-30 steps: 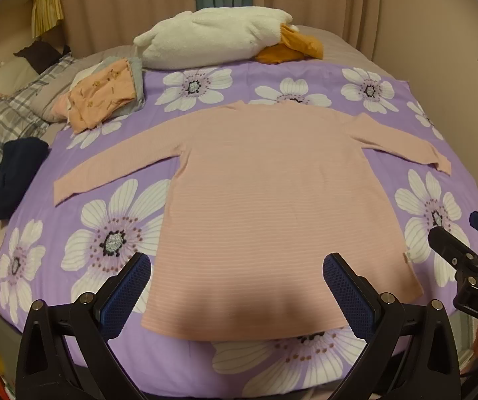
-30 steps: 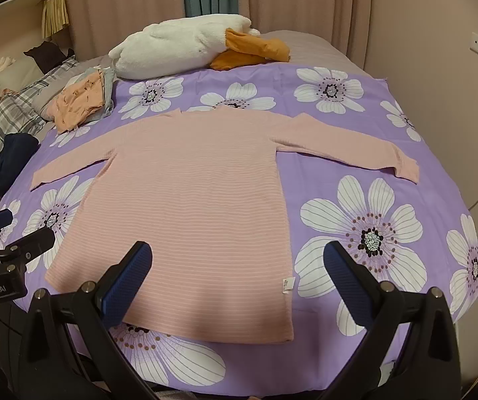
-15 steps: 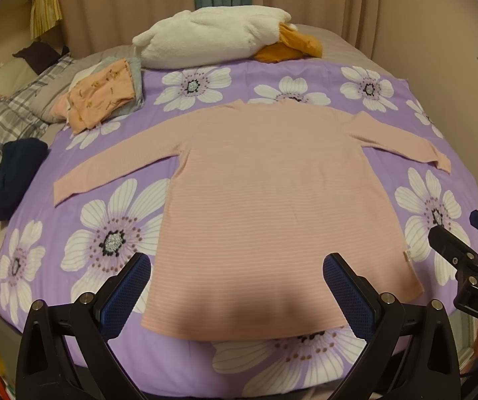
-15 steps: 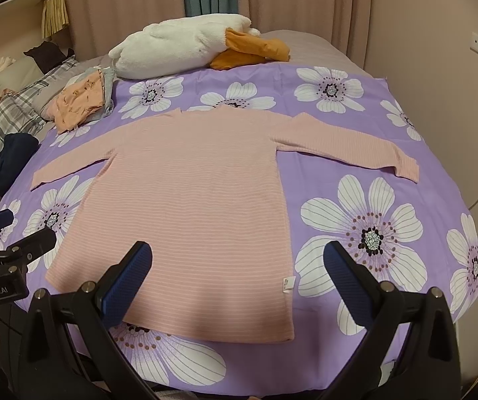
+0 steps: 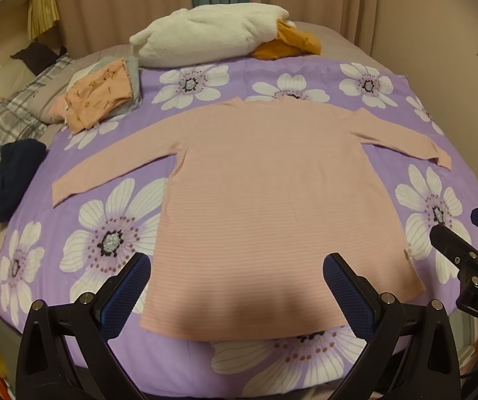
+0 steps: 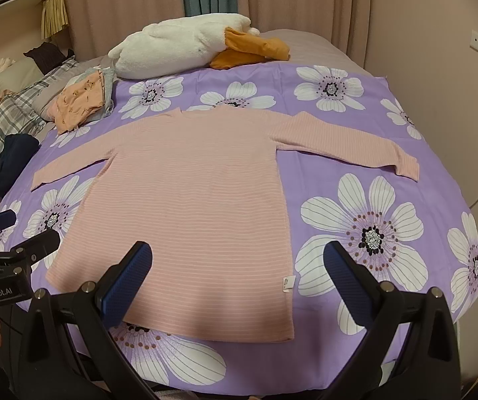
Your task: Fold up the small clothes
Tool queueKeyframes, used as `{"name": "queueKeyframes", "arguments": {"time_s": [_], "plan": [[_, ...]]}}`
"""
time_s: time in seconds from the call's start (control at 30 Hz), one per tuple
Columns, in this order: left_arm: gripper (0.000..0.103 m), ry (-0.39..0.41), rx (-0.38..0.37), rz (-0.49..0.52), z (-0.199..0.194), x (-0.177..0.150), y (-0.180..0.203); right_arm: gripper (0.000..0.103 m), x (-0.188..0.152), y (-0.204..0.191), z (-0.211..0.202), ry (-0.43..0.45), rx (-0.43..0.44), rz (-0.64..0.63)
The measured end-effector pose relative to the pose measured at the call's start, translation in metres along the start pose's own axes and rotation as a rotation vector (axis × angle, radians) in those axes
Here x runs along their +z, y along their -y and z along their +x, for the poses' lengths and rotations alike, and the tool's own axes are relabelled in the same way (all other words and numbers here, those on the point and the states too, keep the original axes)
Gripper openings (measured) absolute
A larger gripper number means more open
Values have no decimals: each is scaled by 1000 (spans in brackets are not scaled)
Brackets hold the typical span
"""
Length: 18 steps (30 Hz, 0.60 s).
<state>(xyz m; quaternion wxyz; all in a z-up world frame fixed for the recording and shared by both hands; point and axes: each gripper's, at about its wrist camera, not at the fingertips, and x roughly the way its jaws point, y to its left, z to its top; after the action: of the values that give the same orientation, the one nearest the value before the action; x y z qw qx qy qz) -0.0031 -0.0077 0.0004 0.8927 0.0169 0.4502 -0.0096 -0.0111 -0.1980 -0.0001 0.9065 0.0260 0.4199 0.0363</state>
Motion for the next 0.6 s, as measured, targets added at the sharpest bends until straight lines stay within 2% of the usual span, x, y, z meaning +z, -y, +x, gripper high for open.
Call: {"name": "queueKeyframes", "arguments": {"time_s": [0.4, 0.47, 0.5, 0.57, 0.6], "plan": [[102, -36, -13, -3, 15, 2, 3, 103, 1, 5, 8, -3, 18, 13], [102, -69, -39, -16, 20, 4, 1, 103, 1, 11, 14, -3, 86, 45], [102, -131, -71, -41, 24, 5, -1, 103, 0, 16, 18, -7, 134, 73], [102, -184, -139, -93, 37, 5, -7, 103, -1, 31, 29, -18, 241, 159], [102, -182, -164, -111, 44, 4, -9, 103, -2, 39, 35, -17, 295, 215]]}}
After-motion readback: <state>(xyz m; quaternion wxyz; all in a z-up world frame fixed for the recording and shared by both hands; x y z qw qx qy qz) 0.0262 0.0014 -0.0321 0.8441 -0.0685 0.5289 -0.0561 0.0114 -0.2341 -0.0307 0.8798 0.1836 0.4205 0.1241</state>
